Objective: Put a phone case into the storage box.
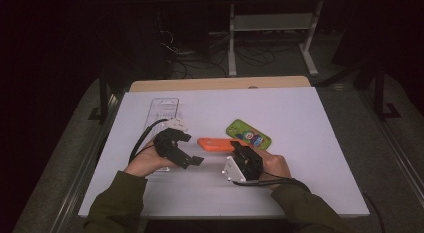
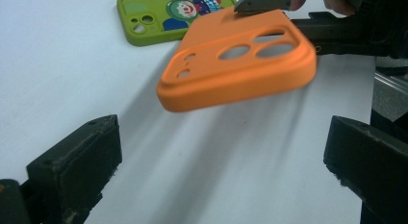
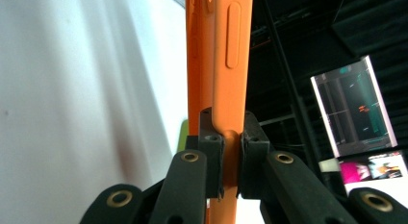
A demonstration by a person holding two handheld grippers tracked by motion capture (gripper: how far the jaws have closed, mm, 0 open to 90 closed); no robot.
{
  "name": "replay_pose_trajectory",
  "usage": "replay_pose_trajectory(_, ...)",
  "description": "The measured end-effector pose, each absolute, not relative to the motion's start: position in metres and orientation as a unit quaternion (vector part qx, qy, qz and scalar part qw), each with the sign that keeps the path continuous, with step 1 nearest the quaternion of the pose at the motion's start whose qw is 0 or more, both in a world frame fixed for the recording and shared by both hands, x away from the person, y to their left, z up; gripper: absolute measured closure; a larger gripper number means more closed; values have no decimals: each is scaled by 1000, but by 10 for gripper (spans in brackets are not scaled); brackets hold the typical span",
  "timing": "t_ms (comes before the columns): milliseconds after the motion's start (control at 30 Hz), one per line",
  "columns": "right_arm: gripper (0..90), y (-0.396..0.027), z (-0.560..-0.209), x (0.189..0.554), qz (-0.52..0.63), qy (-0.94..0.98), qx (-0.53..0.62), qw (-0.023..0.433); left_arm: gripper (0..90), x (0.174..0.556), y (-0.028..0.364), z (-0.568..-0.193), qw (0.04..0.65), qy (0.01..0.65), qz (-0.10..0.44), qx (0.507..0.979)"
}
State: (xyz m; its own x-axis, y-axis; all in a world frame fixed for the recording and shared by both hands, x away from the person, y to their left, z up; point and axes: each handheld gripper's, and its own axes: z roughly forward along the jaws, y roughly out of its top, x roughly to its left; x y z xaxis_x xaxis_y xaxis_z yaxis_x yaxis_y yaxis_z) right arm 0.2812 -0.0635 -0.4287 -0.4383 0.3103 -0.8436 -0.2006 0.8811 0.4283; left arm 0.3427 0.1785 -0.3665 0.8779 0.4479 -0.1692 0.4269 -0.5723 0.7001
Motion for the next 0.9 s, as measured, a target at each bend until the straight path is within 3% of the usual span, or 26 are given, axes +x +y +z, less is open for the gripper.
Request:
replay_pose_trajectory(267, 823, -66, -424, 284, 267, 817, 79, 504, 0, 343, 181, -366, 388, 249, 14, 887)
replay_pose_trajectory(900, 823, -76, -411, 297, 363, 821, 221, 381, 0, 344, 182, -365, 395, 256, 23, 882)
